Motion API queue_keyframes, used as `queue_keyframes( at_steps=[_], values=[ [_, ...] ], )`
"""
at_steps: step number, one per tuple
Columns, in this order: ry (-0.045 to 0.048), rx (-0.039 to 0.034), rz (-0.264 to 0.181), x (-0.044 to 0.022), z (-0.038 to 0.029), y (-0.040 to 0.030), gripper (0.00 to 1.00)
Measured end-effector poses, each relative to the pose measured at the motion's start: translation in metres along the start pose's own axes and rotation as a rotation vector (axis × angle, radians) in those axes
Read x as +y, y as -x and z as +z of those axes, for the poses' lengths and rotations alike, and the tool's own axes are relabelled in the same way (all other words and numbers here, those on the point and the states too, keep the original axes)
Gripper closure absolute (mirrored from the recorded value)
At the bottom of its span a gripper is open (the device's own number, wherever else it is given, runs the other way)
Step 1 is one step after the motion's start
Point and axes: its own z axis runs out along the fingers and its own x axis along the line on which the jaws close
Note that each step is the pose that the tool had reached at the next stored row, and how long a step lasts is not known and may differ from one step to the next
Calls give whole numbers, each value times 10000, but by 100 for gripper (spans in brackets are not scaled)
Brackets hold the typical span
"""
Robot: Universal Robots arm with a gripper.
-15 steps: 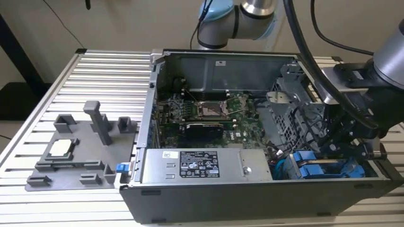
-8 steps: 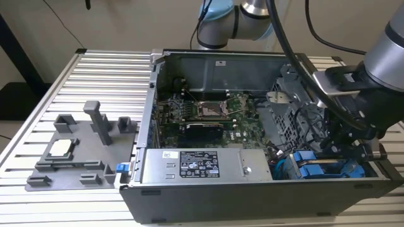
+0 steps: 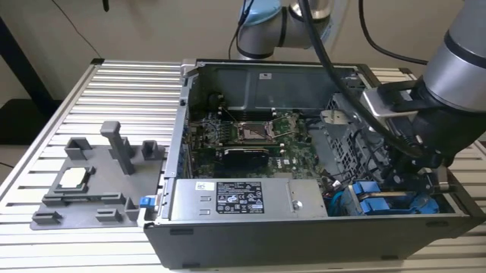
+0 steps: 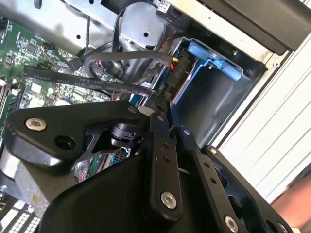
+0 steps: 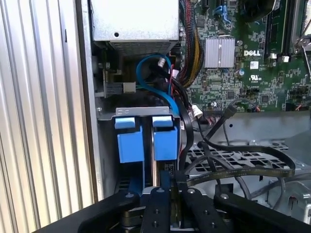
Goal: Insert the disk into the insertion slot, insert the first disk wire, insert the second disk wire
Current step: 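Insert the second disk wire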
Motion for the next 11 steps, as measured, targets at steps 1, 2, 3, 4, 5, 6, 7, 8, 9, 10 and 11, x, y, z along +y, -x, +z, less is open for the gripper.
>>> queue_keyframes(
  at_steps=[1, 2, 3, 4, 5, 6, 7, 8, 9, 10, 11],
  values=[
    [-85, -4, -7, 18, -1, 2, 84],
    [-182, -8, -15, 34, -1, 4, 84],
    [-311, -11, -25, 44, -2, 5, 84],
    [-450, -18, -36, 54, 0, 5, 84],
    [-567, -23, -46, 62, 2, 4, 84],
    [-658, -27, -52, 70, 5, 4, 84],
    [-717, -29, -57, 78, 8, 4, 84],
    [-750, -30, -60, 84, 12, 4, 84],
    [-775, -31, -61, 90, 17, 4, 84],
    [-796, -30, -64, 95, 21, 4, 84],
    [-816, -30, -65, 100, 28, 4, 84]
  ],
)
